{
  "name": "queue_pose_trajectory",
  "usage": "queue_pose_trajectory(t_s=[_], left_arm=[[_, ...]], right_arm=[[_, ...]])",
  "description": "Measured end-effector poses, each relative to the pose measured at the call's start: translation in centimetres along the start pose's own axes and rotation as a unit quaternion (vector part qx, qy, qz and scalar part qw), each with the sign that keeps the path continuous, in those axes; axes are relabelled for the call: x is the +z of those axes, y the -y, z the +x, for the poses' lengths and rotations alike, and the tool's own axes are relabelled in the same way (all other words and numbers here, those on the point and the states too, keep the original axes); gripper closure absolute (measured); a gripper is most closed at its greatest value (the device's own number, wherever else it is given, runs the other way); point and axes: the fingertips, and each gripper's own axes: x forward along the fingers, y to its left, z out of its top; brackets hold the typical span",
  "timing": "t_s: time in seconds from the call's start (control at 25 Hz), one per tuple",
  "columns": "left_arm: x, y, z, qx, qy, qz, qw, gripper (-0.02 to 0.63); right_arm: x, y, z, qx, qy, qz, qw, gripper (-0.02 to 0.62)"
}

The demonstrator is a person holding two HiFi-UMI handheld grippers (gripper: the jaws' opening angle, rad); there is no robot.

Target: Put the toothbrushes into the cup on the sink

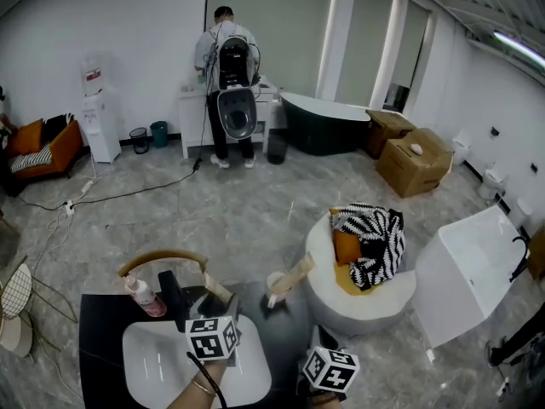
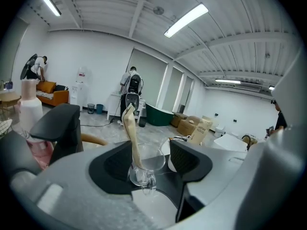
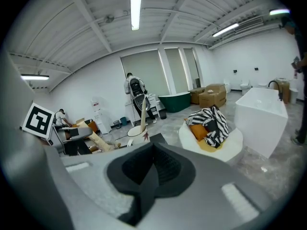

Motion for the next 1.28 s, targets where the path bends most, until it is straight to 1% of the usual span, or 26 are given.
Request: queue_pose_trajectory(t_s=[0.12, 0.32, 0.48, 0.68, 0.84, 1.0, 1.12, 1.28], left_arm=[[-0.2, -0.1, -1.1, -0.003, -0.001, -0.004, 1.0000, 0.373], [-0.2, 0.3, -2.5, -0.016, -0.001, 0.003, 0.9999, 0.373], [0.3, 0.9, -4.0, -0.023, 0.010, 0.005, 0.9997, 0.373], [0.4, 0.8, -6.6, -0.031, 0.018, -0.002, 0.9993, 0.373], [0.8, 0.9, -8.5, -0.030, 0.026, 0.011, 0.9992, 0.373], [0.4, 0.3, -10.2, -0.029, 0.031, 0.023, 0.9988, 0.374], [0.3, -0.3, -11.4, -0.030, 0.037, 0.024, 0.9986, 0.395], [0.4, -1.4, -13.1, -0.030, 0.050, 0.021, 0.9981, 0.451]], right_arm=[[-0.1, -0.3, -0.9, -0.001, 0.004, 0.001, 1.000, 0.592], [-0.1, -1.0, -1.8, 0.001, 0.010, 0.000, 1.000, 0.592], [0.2, -1.5, -2.4, 0.007, 0.014, -0.004, 1.000, 0.592], [0.0, -3.0, -3.1, 0.019, 0.018, -0.011, 1.000, 0.592], [0.5, -4.3, -3.6, 0.030, 0.020, -0.022, 0.999, 0.592], [0.8, -5.4, -3.8, 0.034, 0.026, -0.027, 0.999, 0.592], [1.2, -5.9, -4.2, 0.034, 0.033, -0.028, 0.998, 0.592], [1.6, -6.8, -5.0, 0.037, 0.043, -0.036, 0.998, 0.592]])
